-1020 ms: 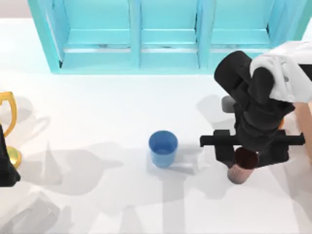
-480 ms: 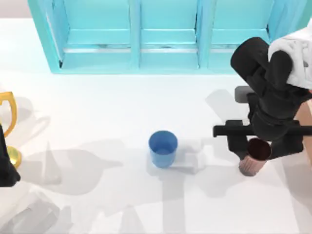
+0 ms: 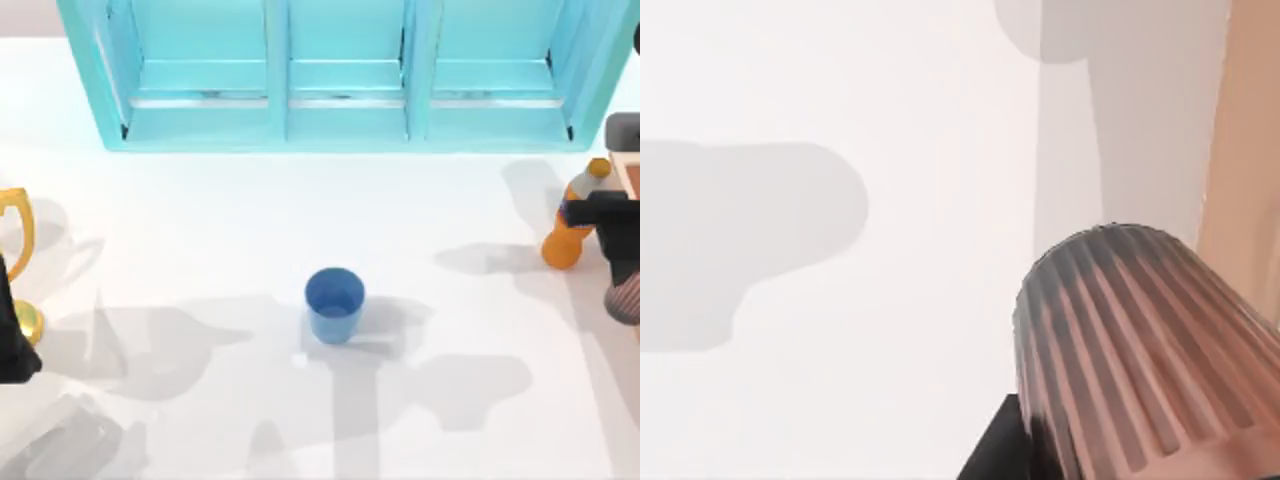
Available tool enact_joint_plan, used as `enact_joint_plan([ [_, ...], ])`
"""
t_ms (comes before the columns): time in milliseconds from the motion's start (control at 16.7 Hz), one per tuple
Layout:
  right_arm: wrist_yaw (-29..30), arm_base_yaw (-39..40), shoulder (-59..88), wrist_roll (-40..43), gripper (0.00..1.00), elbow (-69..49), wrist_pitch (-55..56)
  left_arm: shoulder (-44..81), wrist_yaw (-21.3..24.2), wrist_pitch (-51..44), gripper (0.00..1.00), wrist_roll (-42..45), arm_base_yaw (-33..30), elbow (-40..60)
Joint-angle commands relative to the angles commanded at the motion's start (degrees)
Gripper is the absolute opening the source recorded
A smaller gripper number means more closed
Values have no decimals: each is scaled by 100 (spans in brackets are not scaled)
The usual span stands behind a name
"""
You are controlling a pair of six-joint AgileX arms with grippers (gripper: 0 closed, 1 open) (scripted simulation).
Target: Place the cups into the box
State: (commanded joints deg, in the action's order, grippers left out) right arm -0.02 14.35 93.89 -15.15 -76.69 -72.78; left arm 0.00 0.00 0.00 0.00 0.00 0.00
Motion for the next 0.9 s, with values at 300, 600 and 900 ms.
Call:
enact_joint_plan([
  [300, 4, 8, 18, 3, 0, 13, 1, 0, 0, 0, 100, 0, 0, 0],
  [600, 55, -879, -188, 882, 0, 19, -353, 0, 0, 0, 100, 0, 0, 0],
  [900, 172, -2671, -777, 2708, 0, 50, -754, 0, 0, 0, 100, 0, 0, 0],
])
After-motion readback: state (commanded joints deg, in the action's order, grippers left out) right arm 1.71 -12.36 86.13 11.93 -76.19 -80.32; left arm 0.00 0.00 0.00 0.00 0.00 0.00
